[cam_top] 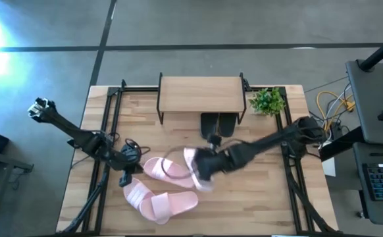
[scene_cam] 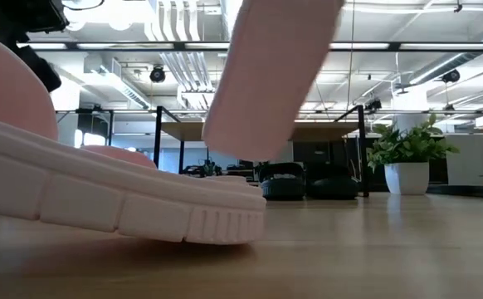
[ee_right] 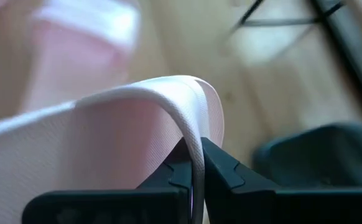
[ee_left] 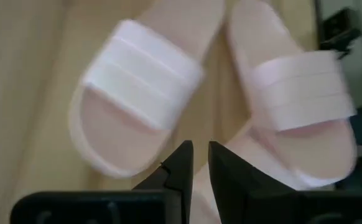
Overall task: Pick and place slides into the shelf
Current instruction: Put the pink slipper under the shelf
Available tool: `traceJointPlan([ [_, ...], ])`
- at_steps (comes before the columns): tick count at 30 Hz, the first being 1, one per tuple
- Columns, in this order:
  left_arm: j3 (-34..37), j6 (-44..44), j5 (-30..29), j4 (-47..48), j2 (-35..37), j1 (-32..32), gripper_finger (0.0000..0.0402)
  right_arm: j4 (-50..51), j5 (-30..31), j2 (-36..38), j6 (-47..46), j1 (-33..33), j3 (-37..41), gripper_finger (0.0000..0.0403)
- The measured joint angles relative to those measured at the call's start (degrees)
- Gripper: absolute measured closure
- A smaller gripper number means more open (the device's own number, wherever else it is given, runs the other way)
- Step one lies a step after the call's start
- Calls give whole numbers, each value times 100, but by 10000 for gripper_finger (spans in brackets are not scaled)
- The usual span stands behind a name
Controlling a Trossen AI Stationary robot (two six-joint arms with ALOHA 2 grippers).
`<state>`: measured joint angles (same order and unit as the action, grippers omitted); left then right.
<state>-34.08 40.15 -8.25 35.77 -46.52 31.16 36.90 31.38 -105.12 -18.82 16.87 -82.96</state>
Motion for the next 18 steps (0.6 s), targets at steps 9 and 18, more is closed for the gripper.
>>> traceJointPlan([
  [9, 111, 5, -686, 447, 581, -4, 366, -1278, -11, -707, 1478, -1137, -24, 390],
  [18, 153, -3, -584, 431, 532, -2, 366, -1392, 40, -1488, 1605, -1500, -50, 390],
])
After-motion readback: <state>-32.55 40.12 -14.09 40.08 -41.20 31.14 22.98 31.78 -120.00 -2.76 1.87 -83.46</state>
